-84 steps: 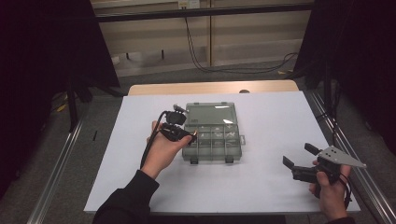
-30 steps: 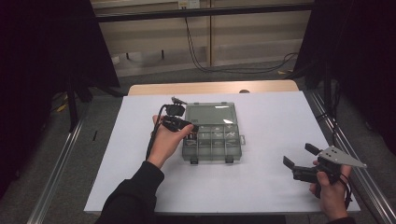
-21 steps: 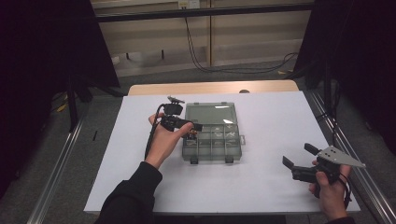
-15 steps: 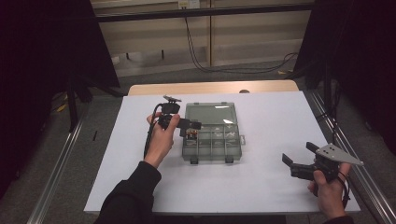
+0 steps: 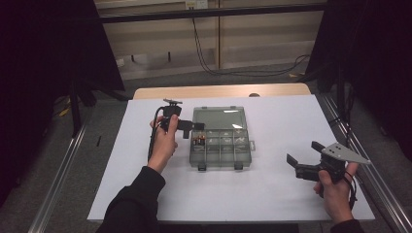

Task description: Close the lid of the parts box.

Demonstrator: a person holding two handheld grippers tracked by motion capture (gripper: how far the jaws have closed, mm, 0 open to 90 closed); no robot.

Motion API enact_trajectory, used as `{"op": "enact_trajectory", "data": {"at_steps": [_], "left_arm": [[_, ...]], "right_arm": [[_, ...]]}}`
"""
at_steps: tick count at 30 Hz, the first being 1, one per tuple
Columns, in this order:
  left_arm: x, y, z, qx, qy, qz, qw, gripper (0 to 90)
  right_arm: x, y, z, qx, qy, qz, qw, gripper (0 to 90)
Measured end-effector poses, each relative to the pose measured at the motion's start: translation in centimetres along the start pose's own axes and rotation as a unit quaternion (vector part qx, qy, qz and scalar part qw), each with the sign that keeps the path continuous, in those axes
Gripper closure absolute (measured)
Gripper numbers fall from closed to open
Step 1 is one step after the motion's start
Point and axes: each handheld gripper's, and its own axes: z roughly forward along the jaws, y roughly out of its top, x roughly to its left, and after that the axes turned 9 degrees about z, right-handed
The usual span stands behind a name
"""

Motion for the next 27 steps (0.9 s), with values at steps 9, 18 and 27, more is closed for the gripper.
{"op": "enact_trajectory", "data": {"at_steps": [9, 18, 27], "left_arm": [[1.0, 0.1, -0.1, -0.020, 0.012, -0.011, 0.9997, 4.7], [1.7, 0.0, 0.2, -0.018, -0.002, -0.024, 0.9996, 5.5], [2.0, 0.6, 1.1, -0.013, -0.005, -0.030, 0.9995, 2.6]], "right_arm": [[1.2, 1.4, 2.6, 0.009, 0.011, 0.000, 0.9999, 0.0], [2.5, 3.1, 5.3, 0.015, 0.034, -0.004, 0.9993, 0.0], [2.6, 4.8, 8.9, 0.044, 0.044, 0.018, 0.9979, 0.5]]}}
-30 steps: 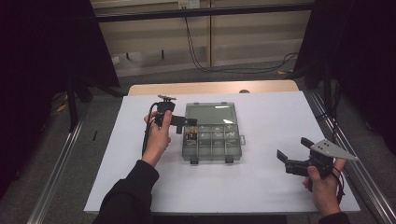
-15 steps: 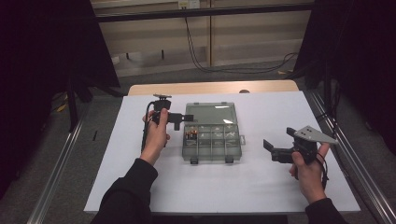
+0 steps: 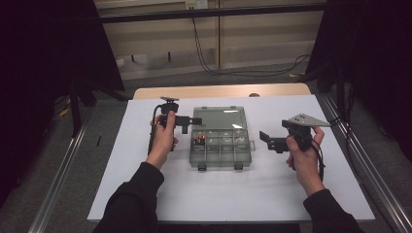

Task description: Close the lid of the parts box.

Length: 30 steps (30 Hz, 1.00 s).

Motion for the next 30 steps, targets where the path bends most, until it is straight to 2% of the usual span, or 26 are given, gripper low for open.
{"op": "enact_trajectory", "data": {"at_steps": [2, 3, 4, 11, 17, 18, 23, 25, 27, 29, 30], "left_arm": [[0.0, 0.2, 0.3, 0.000, 0.001, -0.004, 1.0000, 2.8], [0.2, 0.2, 0.4, 0.002, -0.006, 0.000, 1.0000, 2.9], [0.1, 0.2, 0.6, -0.002, -0.016, -0.011, 0.9998, 2.5], [0.5, 0.5, 1.8, 0.002, -0.028, -0.019, 0.9994, 2.4], [0.8, 0.7, 2.4, 0.014, -0.015, -0.012, 0.9997, 6.2], [0.8, 0.7, 2.5, 0.010, -0.010, -0.016, 0.9998, 6.9], [1.3, 0.8, 2.8, 0.017, 0.006, -0.009, 0.9998, 11.7], [1.6, 0.8, 3.1, 0.016, 0.007, -0.023, 0.9996, 13.9], [1.9, 0.8, 3.3, 0.012, 0.004, -0.034, 0.9994, 15.8], [2.1, 0.8, 3.4, 0.017, 0.005, -0.029, 0.9994, 18.7], [2.1, 0.8, 3.5, 0.013, 0.005, -0.037, 0.9992, 20.1]], "right_arm": [[-0.1, 0.3, 0.7, 0.004, 0.004, 0.008, 1.0000, 0.8], [-0.2, 0.5, 1.1, 0.005, 0.007, 0.012, 0.9999, 1.9], [-0.3, 0.7, 1.5, 0.008, 0.008, 0.017, 0.9998, 3.6], [-0.6, 1.6, 4.9, 0.027, 0.012, 0.038, 0.9988, 4.9], [-0.8, 2.2, 7.4, 0.056, 0.017, 0.057, 0.9966, 9.7], [-0.9, 2.2, 7.8, 0.059, 0.017, 0.058, 0.9964, 11.2], [-0.9, 2.2, 9.4, 0.078, 0.028, 0.065, 0.9944, 14.4], [-1.0, 2.2, 9.9, 0.081, 0.040, 0.072, 0.9933, 16.2], [-1.2, 2.3, 10.4, 0.086, 0.039, 0.078, 0.9925, 19.0], [-1.4, 2.4, 10.9, 0.090, 0.042, 0.080, 0.9918, 21.6], [-1.4, 2.4, 11.1, 0.091, 0.043, 0.083, 0.9915, 22.9]]}}
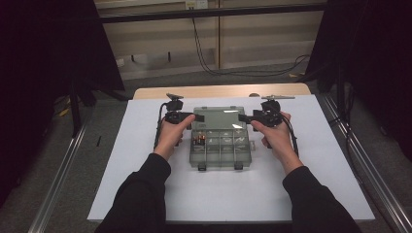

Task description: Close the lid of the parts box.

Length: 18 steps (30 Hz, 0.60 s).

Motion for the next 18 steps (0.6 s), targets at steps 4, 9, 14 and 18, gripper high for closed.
{"op": "enact_trajectory", "data": {"at_steps": [4, 9, 14, 18], "left_arm": [[0.2, 0.0, 0.3, 0.007, -0.001, -0.002, 1.0000, 25.1], [0.5, 0.1, 0.7, 0.023, -0.007, -0.016, 0.9996, 28.8], [0.7, -0.1, 1.0, 0.028, 0.002, -0.016, 0.9995, 33.6], [0.7, -0.1, 1.0, 0.022, -0.002, -0.024, 0.9994, 35.2]], "right_arm": [[-0.1, 0.2, 0.7, 0.013, 0.004, 0.007, 0.9999, 27.0], [-0.5, 0.0, 1.7, 0.028, 0.004, 0.019, 0.9994, 33.6], [-1.1, -0.2, 2.2, 0.032, 0.018, 0.034, 0.9987, 39.6], [-1.5, -0.3, 2.4, 0.036, 0.011, 0.049, 0.9981, 40.9]]}}
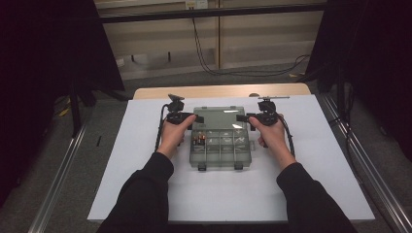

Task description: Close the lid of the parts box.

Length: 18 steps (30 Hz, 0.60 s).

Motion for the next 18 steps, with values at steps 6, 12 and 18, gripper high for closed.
{"op": "enact_trajectory", "data": {"at_steps": [6, 12, 18], "left_arm": [[0.0, 0.0, 0.1, 0.000, 0.003, 0.003, 1.0000, 37.8], [0.3, -0.1, 0.3, -0.002, 0.001, -0.013, 0.9999, 42.2], [0.6, -0.3, 0.6, 0.000, -0.001, -0.015, 0.9999, 44.8]], "right_arm": [[-0.6, -0.2, 0.6, 0.012, -0.013, 0.006, 0.9998, 43.1], [-0.8, -0.6, 1.4, 0.026, -0.021, 0.014, 0.9993, 41.8], [-1.0, -1.0, 2.2, 0.037, -0.027, 0.015, 0.9989, 40.1]]}}
